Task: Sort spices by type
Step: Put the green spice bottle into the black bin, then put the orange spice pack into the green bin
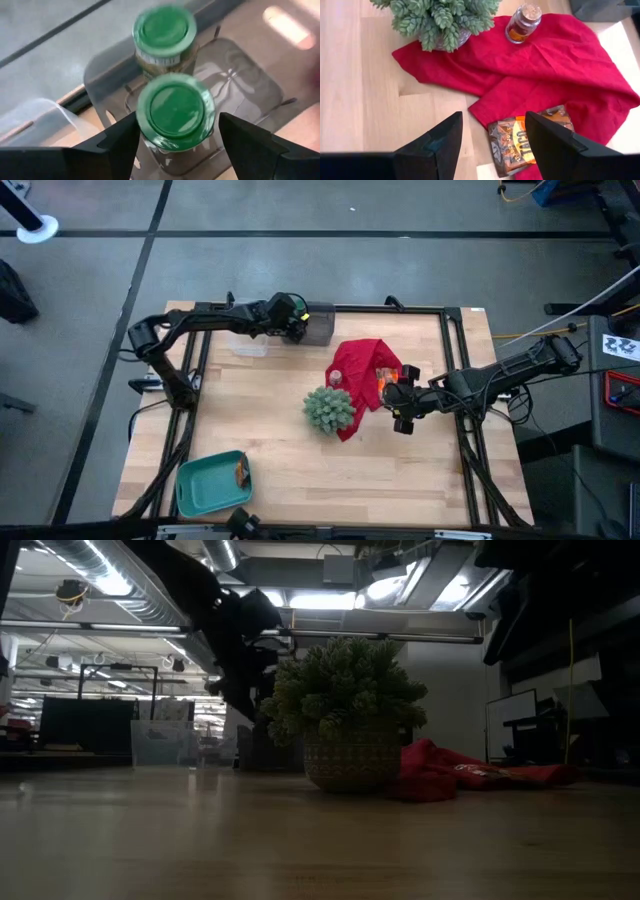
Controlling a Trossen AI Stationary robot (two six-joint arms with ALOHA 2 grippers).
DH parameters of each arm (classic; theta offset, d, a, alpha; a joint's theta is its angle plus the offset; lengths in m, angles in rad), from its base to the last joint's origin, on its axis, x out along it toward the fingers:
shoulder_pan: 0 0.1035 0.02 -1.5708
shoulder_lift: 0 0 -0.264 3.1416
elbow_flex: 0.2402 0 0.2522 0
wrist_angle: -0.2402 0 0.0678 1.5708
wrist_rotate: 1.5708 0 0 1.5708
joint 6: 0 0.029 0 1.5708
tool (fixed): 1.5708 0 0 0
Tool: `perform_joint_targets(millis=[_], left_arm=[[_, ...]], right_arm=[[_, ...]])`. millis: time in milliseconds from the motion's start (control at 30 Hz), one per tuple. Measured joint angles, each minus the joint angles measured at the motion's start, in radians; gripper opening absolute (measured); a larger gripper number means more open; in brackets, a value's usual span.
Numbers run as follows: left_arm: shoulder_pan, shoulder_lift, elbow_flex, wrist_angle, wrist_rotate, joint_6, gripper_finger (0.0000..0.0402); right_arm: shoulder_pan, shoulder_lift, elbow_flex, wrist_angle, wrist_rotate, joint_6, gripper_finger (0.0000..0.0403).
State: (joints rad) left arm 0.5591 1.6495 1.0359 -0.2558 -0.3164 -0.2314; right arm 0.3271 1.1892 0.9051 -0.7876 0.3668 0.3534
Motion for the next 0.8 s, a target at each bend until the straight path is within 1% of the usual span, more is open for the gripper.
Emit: perform_joint_targets(millis=[133,300,467,633,800], left_arm=[[-0.004,-0.049,0.000,-0.009,0.006,-0.001,0.0253],[-0.014,-0.125,0.001,-0.073,0.026,-0.001,0.0253],[-0.031,-0.203,0.001,-0.161,0.026,-0.001,0.0253],[-0.064,-0.273,0.001,-0.235,0.028,0.000,0.0250],[-0.108,-0.333,0.002,-0.289,0.028,0.033,0.0246]], right_arm=[[0.000,0.000,0.000,0.000,-0.028,0.003,0.0216],[0.000,0.000,0.000,-0.001,-0.031,0.063,0.0216],[0.000,0.009,0.000,-0.036,-0.018,0.030,0.0216],[0.000,0.071,0.000,-0.087,0.009,0.032,0.0216],[0.000,0.164,0.000,-0.084,0.008,0.032,0.0216]])
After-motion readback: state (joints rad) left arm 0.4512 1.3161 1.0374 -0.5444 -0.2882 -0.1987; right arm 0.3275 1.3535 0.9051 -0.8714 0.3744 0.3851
